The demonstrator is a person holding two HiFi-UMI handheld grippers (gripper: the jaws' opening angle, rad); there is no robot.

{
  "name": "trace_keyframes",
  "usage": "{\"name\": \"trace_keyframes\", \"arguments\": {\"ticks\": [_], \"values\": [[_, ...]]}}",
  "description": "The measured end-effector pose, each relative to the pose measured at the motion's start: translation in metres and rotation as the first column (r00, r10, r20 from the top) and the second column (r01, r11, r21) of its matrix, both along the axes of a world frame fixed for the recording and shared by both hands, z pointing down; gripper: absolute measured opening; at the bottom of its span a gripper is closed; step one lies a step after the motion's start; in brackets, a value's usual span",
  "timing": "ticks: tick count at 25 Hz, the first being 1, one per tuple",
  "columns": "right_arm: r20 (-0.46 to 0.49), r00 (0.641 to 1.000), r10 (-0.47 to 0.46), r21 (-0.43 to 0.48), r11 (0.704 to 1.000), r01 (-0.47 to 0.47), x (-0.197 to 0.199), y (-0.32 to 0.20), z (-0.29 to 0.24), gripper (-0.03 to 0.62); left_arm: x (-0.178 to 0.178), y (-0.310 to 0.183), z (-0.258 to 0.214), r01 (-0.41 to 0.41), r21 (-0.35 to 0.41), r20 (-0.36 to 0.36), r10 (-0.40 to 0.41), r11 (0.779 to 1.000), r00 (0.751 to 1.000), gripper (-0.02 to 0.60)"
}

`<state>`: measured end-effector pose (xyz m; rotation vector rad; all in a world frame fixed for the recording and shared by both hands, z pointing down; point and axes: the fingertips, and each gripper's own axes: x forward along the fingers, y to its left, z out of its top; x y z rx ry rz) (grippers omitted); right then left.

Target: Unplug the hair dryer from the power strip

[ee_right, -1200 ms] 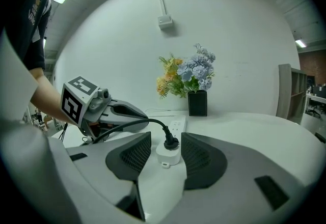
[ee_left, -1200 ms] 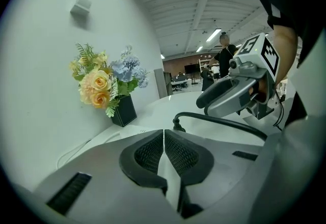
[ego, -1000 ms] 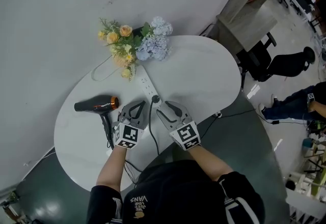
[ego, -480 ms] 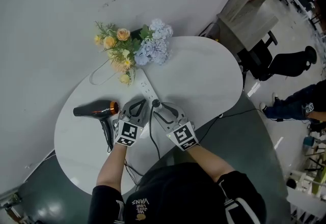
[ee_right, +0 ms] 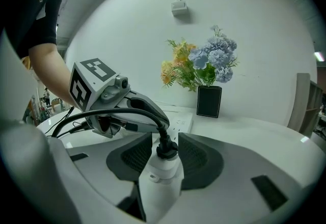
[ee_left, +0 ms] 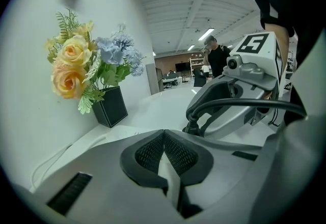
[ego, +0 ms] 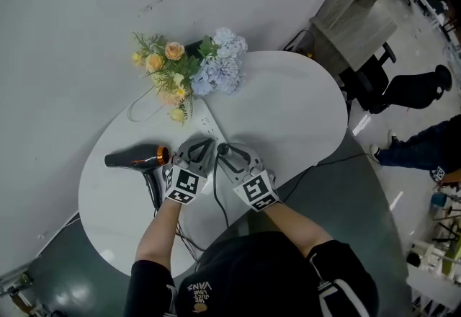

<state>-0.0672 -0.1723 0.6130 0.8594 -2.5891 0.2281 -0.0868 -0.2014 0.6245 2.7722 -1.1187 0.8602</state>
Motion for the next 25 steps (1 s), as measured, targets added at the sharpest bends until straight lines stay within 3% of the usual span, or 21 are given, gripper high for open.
{"name": "trace_keyframes", "arguments": {"ticks": [4, 14, 25], "values": [[-0.025, 0.999, -0.031, 0.024, 0.999, 0.032, -0.004, -0.002, 0.000, 0.173, 0.000, -0.004, 0.004, -0.004, -0.018, 0.002, 0.004, 1.000, 1.000, 0.018], [-0.029, 0.999, -0.021, 0.047, 0.999, 0.022, -0.006, -0.009, 0.003, 0.087, -0.001, -0.006, 0.015, 0.001, -0.057, 0.008, 0.000, 0.998, 1.000, 0.018], [-0.024, 1.000, -0.003, 0.044, 0.999, 0.004, -0.005, -0.007, 0.001, 0.077, -0.002, -0.006, 0.016, 0.062, -0.097, -0.002, -0.063, 0.993, 0.998, 0.018]]}}
